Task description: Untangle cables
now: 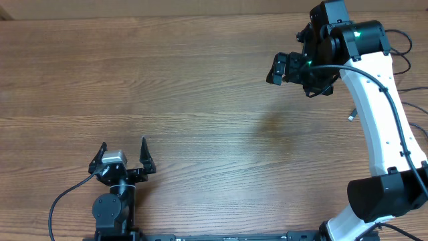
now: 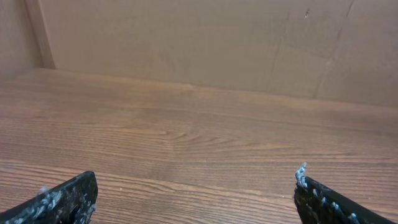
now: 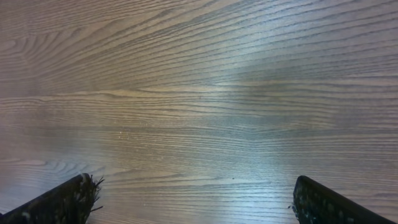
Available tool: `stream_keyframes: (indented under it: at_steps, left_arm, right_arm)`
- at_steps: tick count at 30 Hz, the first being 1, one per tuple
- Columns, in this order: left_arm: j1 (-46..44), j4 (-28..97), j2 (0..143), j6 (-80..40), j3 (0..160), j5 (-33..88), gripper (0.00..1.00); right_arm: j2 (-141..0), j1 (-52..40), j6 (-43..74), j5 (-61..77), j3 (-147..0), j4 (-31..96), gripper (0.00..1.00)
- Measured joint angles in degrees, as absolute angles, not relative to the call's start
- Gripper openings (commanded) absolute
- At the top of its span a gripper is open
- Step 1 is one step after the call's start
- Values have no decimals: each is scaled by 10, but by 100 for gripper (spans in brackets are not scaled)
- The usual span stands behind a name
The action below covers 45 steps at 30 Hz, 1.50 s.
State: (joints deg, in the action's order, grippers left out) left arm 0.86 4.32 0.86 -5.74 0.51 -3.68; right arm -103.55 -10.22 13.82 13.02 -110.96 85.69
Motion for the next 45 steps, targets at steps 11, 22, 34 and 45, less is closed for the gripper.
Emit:
stream_keyframes:
  at_steps: [11,22,34,45]
  left_arm:
    - [9,43,9,-57,5,-37,100]
    - [9,43,9,-57,5,-37,99]
    - [9,43,8,-57,5,-37,100]
    - [9,43,8,-57,5,-37,100]
  right_arm:
    - [-1035,-102,138,130,-1110,854,100]
    - [-1030,-109,134,100,-1109,827,100]
    - [-855,-182,135,45,-889,590,100]
    - [-712,-182,135,43,-547,282,100]
